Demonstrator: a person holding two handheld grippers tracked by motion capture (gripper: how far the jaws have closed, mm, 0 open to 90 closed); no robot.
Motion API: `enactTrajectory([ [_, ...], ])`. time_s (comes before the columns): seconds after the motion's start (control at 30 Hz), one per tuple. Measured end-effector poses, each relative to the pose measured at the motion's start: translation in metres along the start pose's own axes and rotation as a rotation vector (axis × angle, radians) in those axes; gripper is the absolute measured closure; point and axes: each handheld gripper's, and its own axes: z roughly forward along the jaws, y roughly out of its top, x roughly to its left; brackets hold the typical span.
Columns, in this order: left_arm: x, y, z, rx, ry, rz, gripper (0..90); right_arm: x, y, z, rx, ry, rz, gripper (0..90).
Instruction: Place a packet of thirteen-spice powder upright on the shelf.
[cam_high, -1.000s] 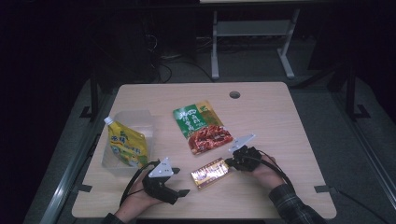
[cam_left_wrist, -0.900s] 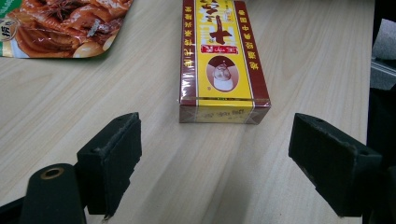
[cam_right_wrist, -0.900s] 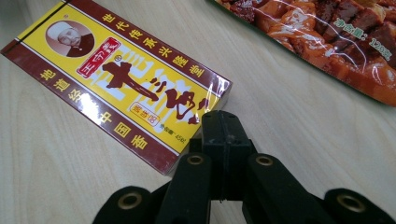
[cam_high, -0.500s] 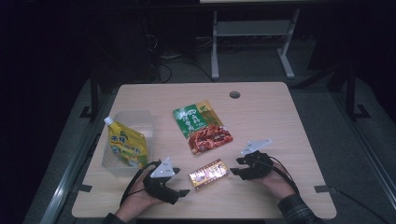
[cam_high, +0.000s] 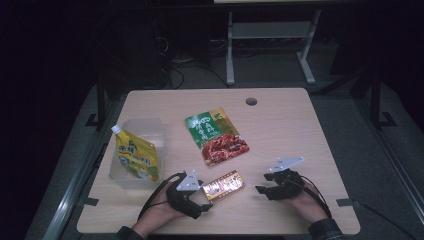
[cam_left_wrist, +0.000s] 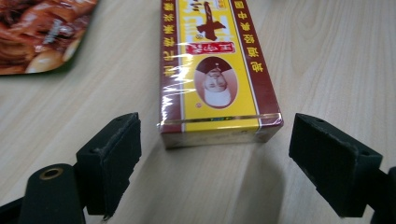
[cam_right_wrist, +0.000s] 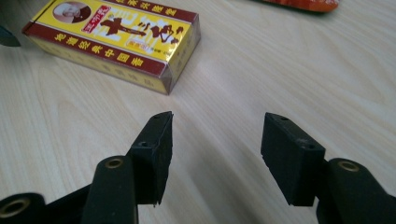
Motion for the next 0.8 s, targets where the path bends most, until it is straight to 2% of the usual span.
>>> enactTrajectory([
  [0.13,-0.006,0.005,0.01,0.002,-0.001,-0.002,16.8,0.001,-0.006,-0.005,-0.001,-0.012,0.017,43.0],
  [0.23,-0.007,0.008,0.013,0.024,0.002,0.0,19.1,0.002,-0.009,-0.009,-0.007,-0.026,0.025,43.0],
  [0.33,-0.005,0.009,0.013,0.019,0.002,-0.026,24.4,0.002,-0.012,-0.012,-0.017,-0.036,0.032,43.1],
  [0.43,-0.003,0.01,0.011,0.033,0.009,-0.022,29.9,0.001,-0.013,-0.013,-0.024,-0.039,0.033,43.2],
  [0.57,-0.003,0.011,0.01,0.05,0.012,-0.031,30.9,0.002,-0.012,-0.013,-0.029,-0.034,0.038,44.7],
  [0.6,-0.003,0.012,0.01,0.051,0.008,-0.044,31.3,0.002,-0.011,-0.012,-0.047,-0.026,0.036,49.8],
  [0.7,-0.001,0.014,0.007,0.077,-0.001,-0.046,31.7,0.004,-0.009,-0.013,-0.058,-0.009,0.054,65.1],
  [0.73,-0.001,0.014,0.006,0.076,-0.005,-0.046,31.8,0.005,-0.008,-0.013,-0.067,-0.004,0.044,72.8],
  [0.8,0.0,0.015,0.004,0.071,-0.012,-0.042,31.9,0.007,-0.004,-0.012,-0.087,0.01,0.037,81.2],
])
